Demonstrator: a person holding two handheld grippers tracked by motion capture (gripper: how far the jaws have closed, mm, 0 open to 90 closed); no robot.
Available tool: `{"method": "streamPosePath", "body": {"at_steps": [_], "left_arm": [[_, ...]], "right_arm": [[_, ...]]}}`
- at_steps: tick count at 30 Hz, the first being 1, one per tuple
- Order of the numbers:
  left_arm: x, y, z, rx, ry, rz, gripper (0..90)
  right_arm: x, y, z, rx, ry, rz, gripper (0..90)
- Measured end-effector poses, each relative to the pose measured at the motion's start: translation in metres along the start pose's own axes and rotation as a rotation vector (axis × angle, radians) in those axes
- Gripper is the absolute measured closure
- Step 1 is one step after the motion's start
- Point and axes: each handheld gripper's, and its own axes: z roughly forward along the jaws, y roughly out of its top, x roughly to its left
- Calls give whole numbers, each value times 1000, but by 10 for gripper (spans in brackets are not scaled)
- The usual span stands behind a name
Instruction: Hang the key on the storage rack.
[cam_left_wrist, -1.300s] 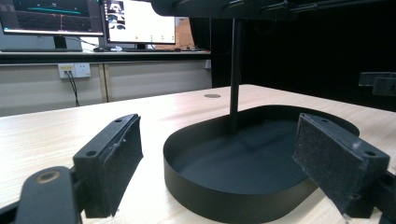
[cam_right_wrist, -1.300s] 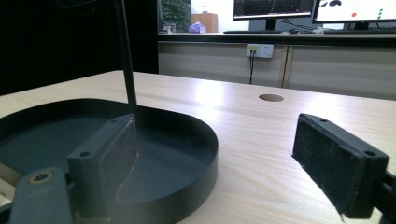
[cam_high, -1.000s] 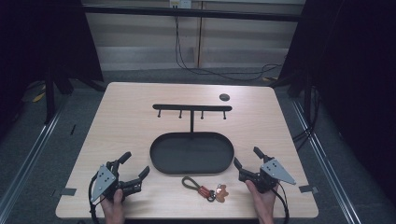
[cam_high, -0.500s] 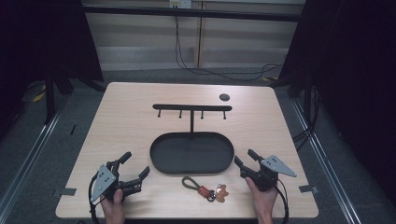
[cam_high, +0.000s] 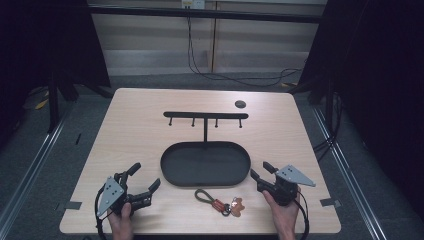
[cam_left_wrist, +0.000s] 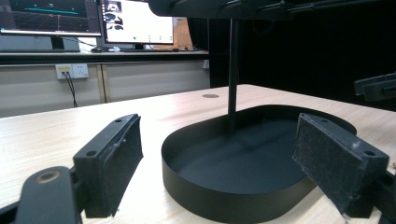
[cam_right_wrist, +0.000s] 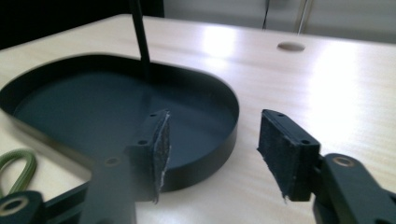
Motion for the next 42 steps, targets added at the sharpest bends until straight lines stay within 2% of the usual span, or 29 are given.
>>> {"method": "streamPosePath", "body": {"at_steps": [1, 2, 3, 4, 5, 7, 8, 11, 14, 21, 24, 26, 31, 33, 37, 42], "left_arm": [[0, 0, 0, 1, 0, 1, 154], [0, 0, 0, 1, 0, 1, 154], [0, 0, 0, 0, 0, 0, 154], [0, 0, 0, 0, 0, 0, 154], [0, 0, 0, 0, 0, 0, 154], [0, 0, 0, 0, 0, 1, 154], [0, 0, 0, 2, 1, 3, 154], [0, 0, 0, 2, 3, 3, 154], [0, 0, 0, 2, 2, 1, 154], [0, 0, 0, 2, 3, 3, 154], [1, 0, 0, 1, 11, 2, 154], [1, 0, 0, 0, 13, 3, 154], [0, 0, 0, -2, 10, -1, 154], [0, 0, 0, 0, 12, 1, 154], [0, 0, 0, -1, 13, 1, 154], [0, 0, 0, 0, 12, 1, 154]], "right_arm": [[-1, 2, 1, 25, 48, 29, 435], [-1, 2, 1, 25, 48, 29, 435], [1, 6, 3, 80, 70, 22, 403], [1, 6, 3, 80, 70, 22, 403], [2, 7, 4, 117, 87, 23, 390], [3, 10, 5, 161, 100, 32, 385], [3, 11, 6, 171, 124, 36, 388], [5, 13, 6, 177, 161, 38, 402], [7, 17, 8, 205, 192, 26, 417], [9, 29, 9, 247, 218, -4, 474], [10, 32, 9, 218, 225, -8, 484], [11, 34, 10, 235, 213, -32, 507], [16, 35, 14, 222, 255, -46, 571], [19, 37, 17, 248, 274, -45, 583], [24, 43, 23, 342, 341, -43, 646], [30, 46, 30, 413, 384, -53, 665]]}}
